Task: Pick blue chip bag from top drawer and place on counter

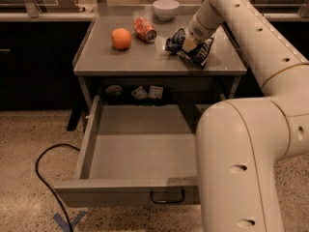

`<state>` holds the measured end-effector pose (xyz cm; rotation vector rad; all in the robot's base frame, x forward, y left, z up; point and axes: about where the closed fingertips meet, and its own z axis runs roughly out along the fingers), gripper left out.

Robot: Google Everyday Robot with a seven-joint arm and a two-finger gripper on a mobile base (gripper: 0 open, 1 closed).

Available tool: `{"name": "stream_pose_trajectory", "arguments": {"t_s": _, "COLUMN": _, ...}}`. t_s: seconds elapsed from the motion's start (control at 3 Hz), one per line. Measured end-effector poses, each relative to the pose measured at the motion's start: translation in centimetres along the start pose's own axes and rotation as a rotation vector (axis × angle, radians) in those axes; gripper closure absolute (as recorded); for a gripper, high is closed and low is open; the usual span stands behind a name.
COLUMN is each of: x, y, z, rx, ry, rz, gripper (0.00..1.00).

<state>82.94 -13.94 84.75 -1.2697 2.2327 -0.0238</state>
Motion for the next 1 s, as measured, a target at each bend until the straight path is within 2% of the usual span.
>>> {"name": "stream_pose_trajectory", "arguments": {"t_s": 0.33, "x": 0.00, "y": 0.00, "z": 0.01, "rx": 0.000, "ry": 0.000, "rz": 0.000, "gripper": 0.11}}
{"name": "stream_pose_trajectory", "arguments": {"t_s": 0.67, "x": 0.00, "y": 0.01, "z": 0.01, "rx": 0.000, "ry": 0.000, "rz": 0.000, "gripper": 0.00}}
{"name": "stream_pose_trajectory", "arguments": {"t_s": 1.0, "x": 0.00, "y": 0.01, "z": 0.01, "rx": 0.000, "ry": 0.000, "rz": 0.000, "gripper": 0.00}}
